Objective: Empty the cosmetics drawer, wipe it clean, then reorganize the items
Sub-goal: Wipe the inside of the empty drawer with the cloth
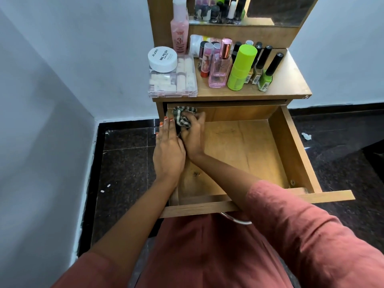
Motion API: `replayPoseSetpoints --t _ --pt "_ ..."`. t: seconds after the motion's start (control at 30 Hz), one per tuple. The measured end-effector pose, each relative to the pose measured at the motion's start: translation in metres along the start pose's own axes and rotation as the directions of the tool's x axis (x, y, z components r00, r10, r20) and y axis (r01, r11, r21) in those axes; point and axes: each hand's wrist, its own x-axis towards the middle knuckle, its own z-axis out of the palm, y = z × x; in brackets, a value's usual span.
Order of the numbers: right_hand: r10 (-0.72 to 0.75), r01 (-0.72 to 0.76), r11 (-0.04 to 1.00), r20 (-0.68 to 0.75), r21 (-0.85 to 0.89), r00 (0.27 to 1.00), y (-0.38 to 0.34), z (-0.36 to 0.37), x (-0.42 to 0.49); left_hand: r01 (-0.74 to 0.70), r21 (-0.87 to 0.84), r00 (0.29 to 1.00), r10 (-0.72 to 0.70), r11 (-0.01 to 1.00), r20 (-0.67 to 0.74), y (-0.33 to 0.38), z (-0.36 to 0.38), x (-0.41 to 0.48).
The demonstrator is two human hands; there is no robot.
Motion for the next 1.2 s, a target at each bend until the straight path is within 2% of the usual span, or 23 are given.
replayPoseSetpoints --t 0.07,0.13,0.2,0.27,0.33,0.43,0.57,0.67,0.8,0.9,1.0,1.2 --pt "-0.021 0.017 0.999 -0.103 -0.038 0.994 -0.001 0.002 0.001 -0.009 0.010 1.000 0.009 1.000 -0.006 0.000 -0.001 0.002" --pt "-0.106 0.106 0.974 0.010 -0.202 0.994 0.004 0.003 0.000 -0.002 0.022 1.000 0.002 1.000 -0.014 -0.005 -0.002 0.002" --pt "-0.155 0.200 0.895 0.143 -0.399 0.978 0.005 0.005 -0.004 0.011 0.026 1.000 -0.010 1.000 -0.012 -0.008 -0.002 -0.001" --pt "-0.123 0.259 0.802 0.275 -0.538 0.954 0.006 0.004 -0.002 0.010 0.024 1.000 -0.010 1.000 -0.002 -0.007 -0.001 -0.002" --pt "-0.084 0.310 0.648 0.339 -0.696 0.937 0.002 0.007 0.001 0.009 0.015 1.000 -0.009 1.000 0.002 -0.006 0.000 -0.002" --pt "-0.006 0.317 0.555 0.377 -0.769 0.926 -0.003 0.012 0.005 0.003 0.008 1.000 -0.003 1.000 -0.008 -0.009 0.001 0.000" --pt "-0.027 0.386 0.470 0.423 -0.794 0.905 -0.006 0.008 0.007 -0.004 -0.001 1.000 0.004 1.000 -0.012 -0.010 0.001 -0.001" --pt "-0.049 0.367 0.511 0.400 -0.777 0.915 0.002 -0.016 0.009 -0.019 -0.017 1.000 0.018 1.000 -0.009 -0.008 0.000 0.001" --pt "-0.013 0.183 0.688 0.240 -0.702 0.971 0.021 -0.049 0.012 -0.015 -0.078 1.000 0.016 0.997 0.010 -0.009 -0.002 0.001" --pt "0.017 0.076 0.832 0.162 -0.550 0.987 0.026 -0.053 0.012 -0.049 -0.104 0.998 0.053 0.993 0.036 -0.013 -0.008 0.004" --pt "0.045 -0.004 0.954 0.130 -0.299 0.991 0.019 -0.043 0.010 -0.101 -0.085 0.994 0.104 0.991 0.037 -0.020 -0.014 0.005" --pt "0.114 -0.125 0.991 0.179 0.050 0.977 -0.001 -0.008 0.004 -0.098 -0.076 0.995 0.100 0.992 0.027 -0.025 -0.013 0.001"
